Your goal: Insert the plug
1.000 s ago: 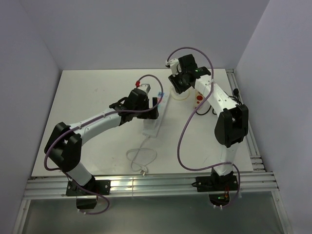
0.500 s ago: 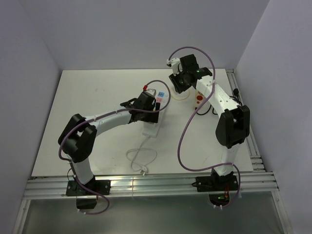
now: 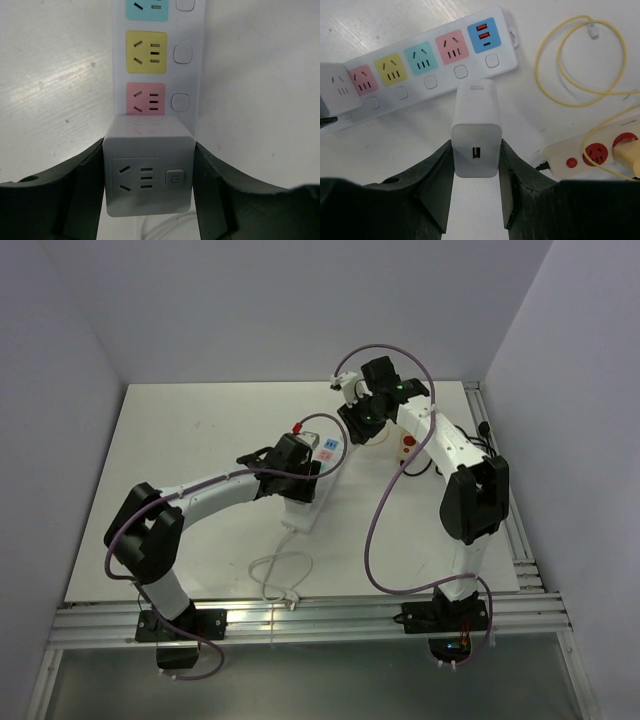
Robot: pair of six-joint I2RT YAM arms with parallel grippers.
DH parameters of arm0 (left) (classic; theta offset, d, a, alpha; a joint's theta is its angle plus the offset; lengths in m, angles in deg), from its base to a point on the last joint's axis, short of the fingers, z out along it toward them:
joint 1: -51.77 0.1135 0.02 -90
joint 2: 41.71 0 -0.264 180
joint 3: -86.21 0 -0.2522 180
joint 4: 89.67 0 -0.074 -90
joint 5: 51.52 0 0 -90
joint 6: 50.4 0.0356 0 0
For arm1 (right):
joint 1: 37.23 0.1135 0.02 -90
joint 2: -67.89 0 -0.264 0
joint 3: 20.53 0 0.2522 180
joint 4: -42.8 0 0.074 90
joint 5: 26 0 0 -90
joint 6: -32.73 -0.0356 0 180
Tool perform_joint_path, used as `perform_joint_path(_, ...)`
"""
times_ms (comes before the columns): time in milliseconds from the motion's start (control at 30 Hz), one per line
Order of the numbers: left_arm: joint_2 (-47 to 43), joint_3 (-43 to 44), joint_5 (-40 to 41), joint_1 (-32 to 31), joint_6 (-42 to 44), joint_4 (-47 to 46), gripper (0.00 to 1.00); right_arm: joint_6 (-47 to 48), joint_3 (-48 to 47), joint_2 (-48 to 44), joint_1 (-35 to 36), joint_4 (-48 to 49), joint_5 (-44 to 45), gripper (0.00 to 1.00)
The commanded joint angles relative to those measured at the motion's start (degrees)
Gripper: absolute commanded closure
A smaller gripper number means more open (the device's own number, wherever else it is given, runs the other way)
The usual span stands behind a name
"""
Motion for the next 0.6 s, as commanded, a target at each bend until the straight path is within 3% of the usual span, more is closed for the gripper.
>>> perform_joint_path(0, -6.0, -2.3, -5.5, -0.2, 1.3, -1.2, 0.55, 1.3, -2.7, 0.3, 2.3, -3.1, -0.7, 1.00)
perform_joint_path(200, -11.3, -8.1, -9.8, -0.2, 1.2, -5.3, 0.50, -0.4, -1.5, 0.4, 4.2, -4.7, -0.7, 1.00)
perform_joint_path(233, -11.9, -9.5, -9.1, -0.3, 0.4, -5.6, 0.31, -0.6, -0.8, 0.6, 4.9, -4.7, -0.5, 1.00)
perform_joint_path(333, -13.7, -11.7, -7.4, -0.2, -0.8, -7.1, 0.12, -1.4, -0.9, 1.6, 5.8, -5.2, -1.6, 1.00)
perform_joint_path(567, -19.3, -12.9, -5.2, -0.2, -2.2, -8.7, 0.06, -2.5, -0.9, 2.2, 8.3, -7.4, -0.4, 1.00)
